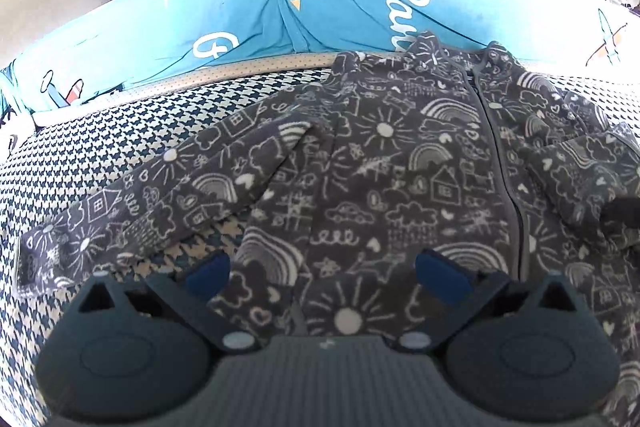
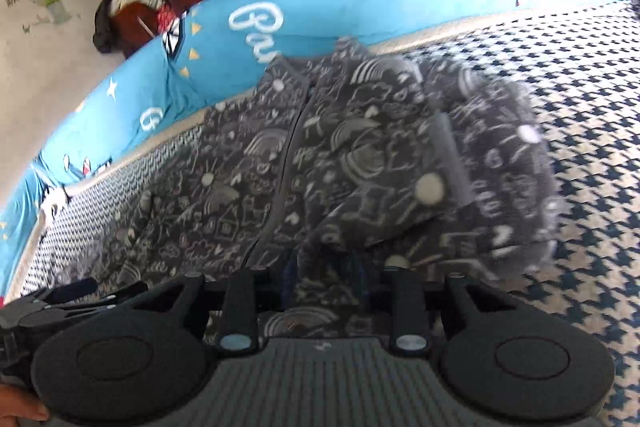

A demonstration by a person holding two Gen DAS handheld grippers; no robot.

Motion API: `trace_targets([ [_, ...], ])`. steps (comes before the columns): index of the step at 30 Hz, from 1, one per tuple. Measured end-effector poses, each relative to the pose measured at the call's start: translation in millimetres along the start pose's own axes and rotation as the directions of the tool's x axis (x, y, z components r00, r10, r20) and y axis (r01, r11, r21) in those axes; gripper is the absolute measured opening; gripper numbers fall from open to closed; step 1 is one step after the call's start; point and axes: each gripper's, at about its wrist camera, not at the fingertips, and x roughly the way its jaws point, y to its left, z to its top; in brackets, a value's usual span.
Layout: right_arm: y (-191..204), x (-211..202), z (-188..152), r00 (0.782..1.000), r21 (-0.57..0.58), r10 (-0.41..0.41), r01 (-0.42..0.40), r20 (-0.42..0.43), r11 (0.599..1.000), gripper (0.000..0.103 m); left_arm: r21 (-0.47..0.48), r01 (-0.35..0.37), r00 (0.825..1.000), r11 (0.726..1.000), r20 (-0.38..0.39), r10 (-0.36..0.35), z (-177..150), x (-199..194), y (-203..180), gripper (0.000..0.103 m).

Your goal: Fold clothes

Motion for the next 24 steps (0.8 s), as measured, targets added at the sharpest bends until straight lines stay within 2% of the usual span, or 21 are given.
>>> trace_targets([
  [3,-14,-9,3,0.995,0.077,-0.073,0.068,0.065,0.995,0.034,0.000,0.010,1.000,1.000,-0.004,-0.010,1,1,-2,0.103],
  [6,-25,-17,6,0.981,0.149,-0.153,0.135,0.120,0.980,0.036,-0.006,0.028,1.000,1.000,-0.014,-0.028,7,4,-3,0.103],
  [9,-25,-17,10,0.965,0.163,-0.206,0.180,0.161,0.970,0.044,0.000,0.037,0.999,0.999,-0.004,-0.037,16,4,-4,0.103],
  [11,-26,-15,12,0.964,0.170,-0.214,0.187,0.158,0.968,0.048,0.007,0.045,0.999,0.999,0.006,-0.045,22,4,-4,0.103],
  [17,-27,1,17,0.958,0.177,-0.248,0.222,0.144,0.959,0.048,-0.002,0.046,0.999,0.999,0.017,-0.046,38,12,0,0.103],
  [19,-25,4,17,0.962,0.177,-0.230,0.203,0.149,0.963,0.048,-0.017,0.051,0.999,0.999,0.015,-0.051,39,11,4,0.103],
  [20,-23,6,17,0.964,0.177,-0.221,0.193,0.151,0.965,0.047,-0.025,0.054,0.998,0.998,0.015,-0.053,40,11,6,0.103],
  [21,-22,8,17,0.965,0.177,-0.211,0.184,0.153,0.967,0.039,-0.032,0.056,0.998,0.998,0.014,-0.056,40,11,8,0.103],
  [22,-21,9,17,0.967,0.177,-0.202,0.174,0.155,0.969,0.023,-0.036,0.057,0.998,0.998,0.014,-0.057,41,11,10,0.103],
  [24,-18,13,16,0.970,0.177,-0.184,0.155,0.160,0.972,0.021,-0.026,0.047,0.999,0.999,0.024,-0.047,40,9,12,0.103],
])
